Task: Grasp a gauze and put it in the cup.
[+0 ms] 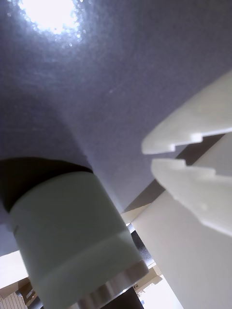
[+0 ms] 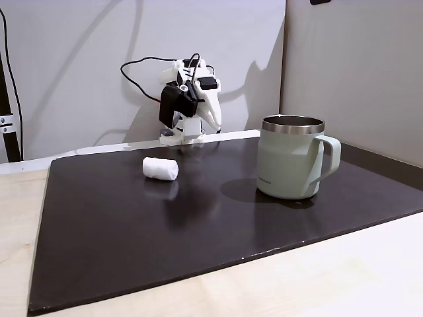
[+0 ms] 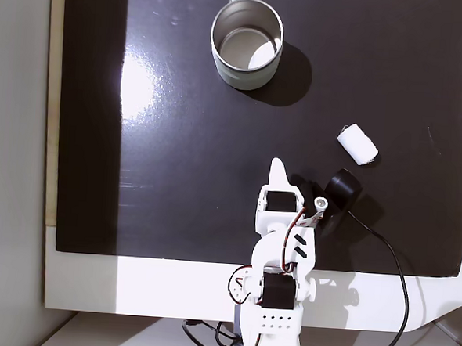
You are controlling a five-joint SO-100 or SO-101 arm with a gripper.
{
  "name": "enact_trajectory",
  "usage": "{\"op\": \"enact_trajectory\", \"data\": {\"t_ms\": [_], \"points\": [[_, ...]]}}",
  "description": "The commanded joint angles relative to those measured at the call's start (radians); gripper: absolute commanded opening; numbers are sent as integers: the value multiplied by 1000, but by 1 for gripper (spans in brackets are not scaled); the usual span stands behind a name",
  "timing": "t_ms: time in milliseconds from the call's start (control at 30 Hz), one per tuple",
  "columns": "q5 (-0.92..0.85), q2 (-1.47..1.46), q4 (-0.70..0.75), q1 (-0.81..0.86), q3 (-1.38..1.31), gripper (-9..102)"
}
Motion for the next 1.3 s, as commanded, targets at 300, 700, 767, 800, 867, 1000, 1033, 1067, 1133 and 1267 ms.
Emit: {"op": "enact_trajectory", "data": {"t_ms": [300,700,767,800,867,1000,1033,1067,1133,1267], "points": [[-153,3,-17,-104,-12,0],[-106,5,-18,-43,-15,0],[-77,6,11,9,-49,0],[-69,6,40,26,-80,0],[-58,3,101,54,-147,0],[-25,-133,166,126,-314,0],[-14,-190,170,149,-360,0],[-2,-250,172,173,-405,0],[23,-365,175,218,-491,0],[69,-560,201,282,-644,0]]}}
